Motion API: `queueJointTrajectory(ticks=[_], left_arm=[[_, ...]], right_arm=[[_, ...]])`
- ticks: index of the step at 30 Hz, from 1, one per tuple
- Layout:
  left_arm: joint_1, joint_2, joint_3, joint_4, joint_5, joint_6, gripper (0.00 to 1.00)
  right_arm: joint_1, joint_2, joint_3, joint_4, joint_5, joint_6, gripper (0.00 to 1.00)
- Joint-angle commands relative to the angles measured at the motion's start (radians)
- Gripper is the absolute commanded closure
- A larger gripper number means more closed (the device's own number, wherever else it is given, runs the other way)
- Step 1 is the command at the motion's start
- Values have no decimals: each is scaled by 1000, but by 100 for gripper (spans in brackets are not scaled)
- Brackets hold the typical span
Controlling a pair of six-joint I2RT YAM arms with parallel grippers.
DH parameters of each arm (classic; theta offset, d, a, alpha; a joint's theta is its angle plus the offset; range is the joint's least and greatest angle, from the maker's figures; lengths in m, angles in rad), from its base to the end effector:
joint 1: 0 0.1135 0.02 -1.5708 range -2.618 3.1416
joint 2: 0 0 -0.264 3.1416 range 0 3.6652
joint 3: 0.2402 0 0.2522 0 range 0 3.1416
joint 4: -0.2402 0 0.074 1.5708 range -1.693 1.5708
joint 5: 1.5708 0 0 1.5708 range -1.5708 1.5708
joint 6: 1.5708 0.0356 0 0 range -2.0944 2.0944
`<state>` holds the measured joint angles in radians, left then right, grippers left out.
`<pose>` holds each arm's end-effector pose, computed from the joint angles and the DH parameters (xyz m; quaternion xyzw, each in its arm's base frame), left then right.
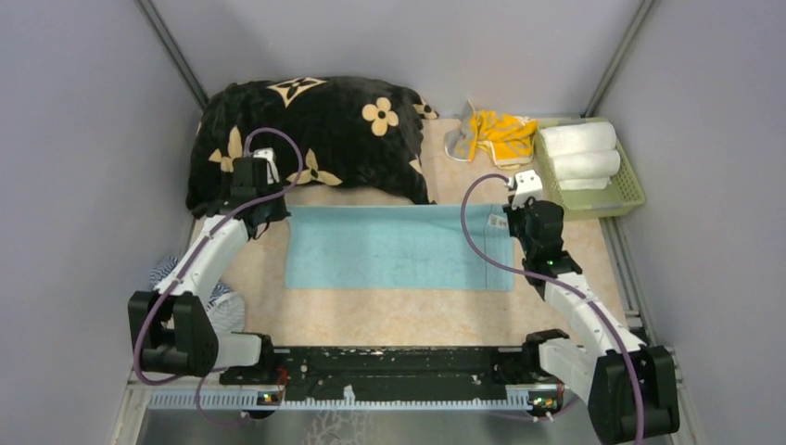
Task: Roll the towels
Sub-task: Fold the towel at the center of the board.
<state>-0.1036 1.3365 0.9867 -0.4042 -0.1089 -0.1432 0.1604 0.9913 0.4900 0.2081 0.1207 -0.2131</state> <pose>0.2880 -0.0261 0.2678 -0.0397 0.9158 0.0008 0.3997 0.2216 0.0315 0.2377 -0.1134 0.7941 -0.0641 0.5937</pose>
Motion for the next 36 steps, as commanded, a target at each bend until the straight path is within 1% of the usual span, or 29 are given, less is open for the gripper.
queueJointTrajectory(ticks=[1,4,9,12,14,17,20,26,28,32,34,36], left_arm=[[13,-73,-65,-29,-23,-52,100],[13,-114,-104,-50,-17,-77,100],[13,-169,-137,-105,-28,-110,100],[13,-200,-161,-128,-21,-146,100],[13,-220,-182,-135,-15,-173,100],[13,-244,-216,-143,0,-221,100],[13,-266,-253,-149,25,-274,100],[13,-330,-334,-132,15,-351,100],[13,-337,-344,-132,21,-366,100],[13,-352,-357,-151,42,-404,88],[13,-381,-361,-164,44,-421,73],[13,-419,-367,-174,36,-440,59]], right_arm=[[-13,-69,-24,-89,-19,11,100],[-13,-97,-12,-173,-4,-20,100],[-13,-160,17,-301,-33,-139,100],[-14,-210,7,-347,-39,-207,100],[-13,-249,-18,-356,-74,-259,100],[-14,-305,-76,-324,-99,-319,100],[-14,-354,-128,-284,-110,-349,100],[-10,-443,-205,-285,-153,-411,100],[-10,-481,-221,-302,-164,-435,96],[-10,-569,-244,-334,-159,-491,85],[-10,-607,-239,-343,-160,-492,80],[-10,-625,-221,-368,-167,-495,77]])
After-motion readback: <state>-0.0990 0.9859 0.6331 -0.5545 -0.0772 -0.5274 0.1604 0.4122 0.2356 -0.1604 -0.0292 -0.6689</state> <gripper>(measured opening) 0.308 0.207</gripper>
